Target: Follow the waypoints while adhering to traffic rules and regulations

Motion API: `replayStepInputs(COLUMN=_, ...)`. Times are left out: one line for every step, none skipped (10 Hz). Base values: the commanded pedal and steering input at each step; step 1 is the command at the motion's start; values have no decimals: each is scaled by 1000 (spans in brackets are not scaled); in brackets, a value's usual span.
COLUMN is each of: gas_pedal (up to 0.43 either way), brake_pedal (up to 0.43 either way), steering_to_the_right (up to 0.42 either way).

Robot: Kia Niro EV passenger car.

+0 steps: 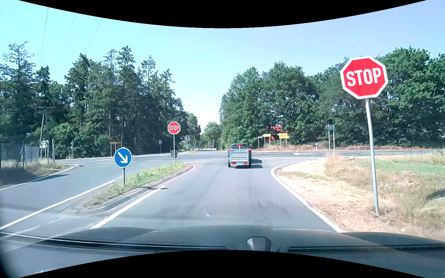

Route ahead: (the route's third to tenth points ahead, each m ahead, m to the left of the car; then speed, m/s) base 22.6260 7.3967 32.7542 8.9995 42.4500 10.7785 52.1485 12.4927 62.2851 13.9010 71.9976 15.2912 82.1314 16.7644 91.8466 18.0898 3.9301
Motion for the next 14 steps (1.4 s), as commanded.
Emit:
replayStepInputs(gas_pedal=0, brake_pedal=6, steering_to_the_right=16)
replayStepInputs(gas_pedal=0, brake_pedal=6, steering_to_the_right=16)
replayStepInputs(gas_pedal=0, brake_pedal=6, steering_to_the_right=16)
replayStepInputs(gas_pedal=0, brake_pedal=6, steering_to_the_right=16)
replayStepInputs(gas_pedal=0, brake_pedal=6, steering_to_the_right=16)
replayStepInputs(gas_pedal=0, brake_pedal=61, steering_to_the_right=16)
replayStepInputs(gas_pedal=0, brake_pedal=122, steering_to_the_right=16)
replayStepInputs(gas_pedal=0, brake_pedal=171, steering_to_the_right=16)
replayStepInputs(gas_pedal=0, brake_pedal=189, steering_to_the_right=16)
replayStepInputs(gas_pedal=0, brake_pedal=171, steering_to_the_right=16)
replayStepInputs(gas_pedal=0, brake_pedal=140, steering_to_the_right=16)
replayStepInputs(gas_pedal=0, brake_pedal=140, steering_to_the_right=15)
replayStepInputs(gas_pedal=0, brake_pedal=134, steering_to_the_right=15)
replayStepInputs(gas_pedal=0, brake_pedal=134, steering_to_the_right=15)
